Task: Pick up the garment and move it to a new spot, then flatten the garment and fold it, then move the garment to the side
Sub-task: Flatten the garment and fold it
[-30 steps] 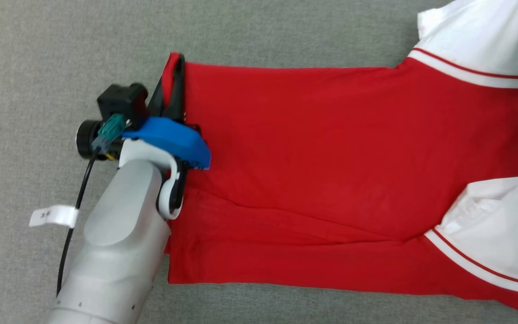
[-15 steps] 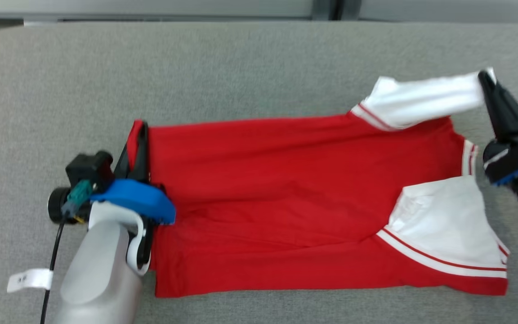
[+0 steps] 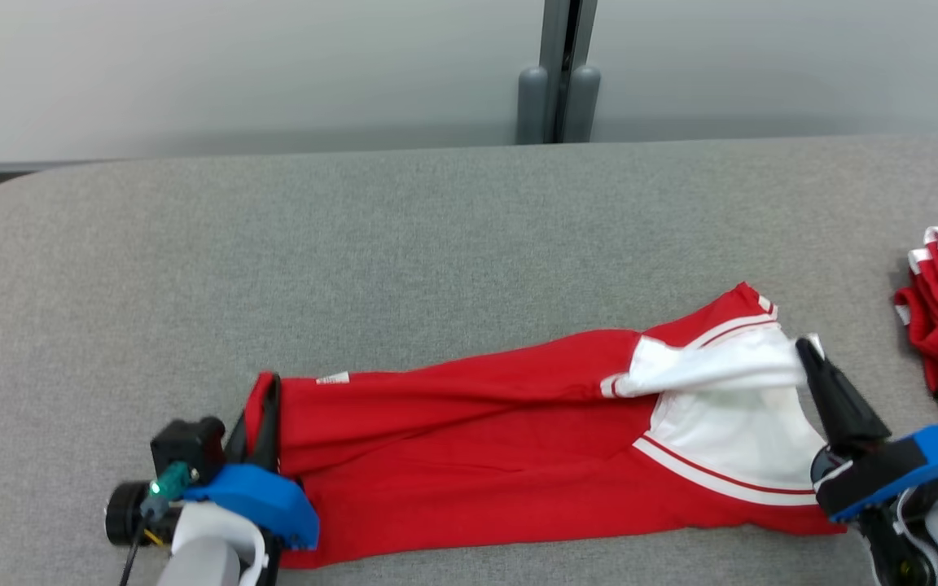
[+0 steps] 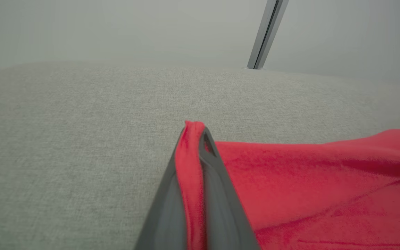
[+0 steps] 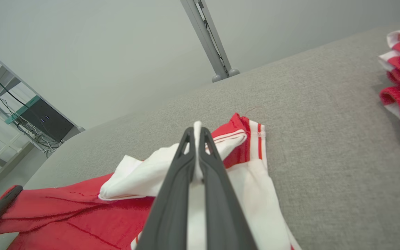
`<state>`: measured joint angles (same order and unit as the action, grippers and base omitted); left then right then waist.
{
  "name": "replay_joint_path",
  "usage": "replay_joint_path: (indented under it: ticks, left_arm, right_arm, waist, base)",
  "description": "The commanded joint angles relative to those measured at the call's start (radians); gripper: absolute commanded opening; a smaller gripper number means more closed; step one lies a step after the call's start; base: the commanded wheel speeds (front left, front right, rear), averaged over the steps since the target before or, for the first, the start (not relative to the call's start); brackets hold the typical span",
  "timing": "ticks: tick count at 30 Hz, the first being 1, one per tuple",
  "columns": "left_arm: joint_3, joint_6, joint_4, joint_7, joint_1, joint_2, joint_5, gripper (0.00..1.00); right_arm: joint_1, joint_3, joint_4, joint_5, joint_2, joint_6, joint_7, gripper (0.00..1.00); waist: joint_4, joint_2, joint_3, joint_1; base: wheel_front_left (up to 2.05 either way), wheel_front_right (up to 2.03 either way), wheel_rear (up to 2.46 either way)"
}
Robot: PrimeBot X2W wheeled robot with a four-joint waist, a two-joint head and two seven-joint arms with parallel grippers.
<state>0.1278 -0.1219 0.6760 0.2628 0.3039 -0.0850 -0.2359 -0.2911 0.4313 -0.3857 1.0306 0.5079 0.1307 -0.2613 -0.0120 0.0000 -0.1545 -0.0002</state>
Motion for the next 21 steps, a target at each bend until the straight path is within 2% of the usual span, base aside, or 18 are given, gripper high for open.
replay_joint_path:
  ticks: [1, 3, 5, 6, 7, 8, 10, 14, 16, 21]
  left_arm:
    - [0.002, -0.003, 0.004, 0.002, -0.026, 0.003, 0.005, 0.0]
    - [-0.002, -0.006, 0.011, 0.002, -0.051, 0.006, 0.002, 0.02]
    - [-0.01, -0.007, 0.017, 0.002, -0.07, 0.01, -0.003, 0.44]
    - [-0.013, -0.008, 0.017, 0.002, -0.076, 0.012, 0.0, 0.87]
    - [-0.018, -0.007, 0.015, 0.002, -0.08, 0.013, 0.005, 1.0]
    - [-0.026, 0.002, 0.008, 0.002, -0.085, 0.014, 0.012, 1.0]
    - [-0.042, 0.019, -0.013, 0.002, -0.098, 0.016, 0.026, 1.0]
    - [-0.074, 0.066, -0.096, 0.002, -0.13, 0.019, 0.071, 1.0]
    - [-0.088, 0.089, -0.145, 0.002, -0.154, 0.022, 0.092, 1.0]
    - [-0.094, 0.112, -0.216, 0.002, -0.213, 0.03, 0.111, 1.0]
  right_arm:
    - [0.03, -0.008, -0.007, -0.012, -0.014, 0.0, -0.004, 0.0]
    - [0.053, -0.015, -0.019, -0.023, -0.035, 0.0, -0.004, 0.0]
    - [0.067, -0.017, -0.042, -0.033, -0.052, 0.0, -0.004, 0.0]
    - [0.07, -0.019, -0.052, -0.038, -0.062, 0.0, -0.004, 0.19]
    - [0.069, -0.027, -0.06, -0.046, -0.071, 0.0, -0.004, 0.62]
    - [0.065, -0.036, -0.071, -0.064, -0.075, 0.0, -0.004, 1.0]
    - [0.054, -0.064, -0.081, -0.109, -0.092, 0.0, -0.004, 1.0]
    - [0.04, -0.131, -0.09, -0.284, -0.122, 0.0, -0.004, 1.0]
    - [0.044, -0.174, -0.091, -0.35, -0.159, 0.0, -0.004, 1.0]
    - [0.051, -0.218, -0.102, -0.511, -0.222, 0.0, -0.004, 1.0]
  waist:
    - [0.014, 0.0, 0.022, 0.0002]
    - [0.015, 0.0, 0.035, 0.0002]
    - [0.014, 0.0, 0.042, 0.0002]
    - [0.014, 0.0, 0.045, 0.0002]
    - [0.013, 0.0, 0.047, 0.0002]
    - [0.012, 0.0, 0.05, 0.0002]
    - [0.011, 0.0, 0.056, 0.0002]
    - [0.012, 0.0, 0.068, 0.0002]
    - [0.014, 0.0, 0.075, 0.0002]
    - [0.015, 0.0, 0.091, 0.0002]
  base:
    - [0.0, 0.0, 0.0]
    - [0.0, 0.0, 0.0]
    - [0.0, 0.0, 0.0]
    - [0.0, 0.0, 0.0]
    - [0.0, 0.0, 0.0]
    - [0.0, 0.0, 0.0]
    - [0.0, 0.0, 0.0]
    - [0.0, 0.0, 0.0]
    - [0.0, 0.0, 0.0]
    - [0.0, 0.0, 0.0]
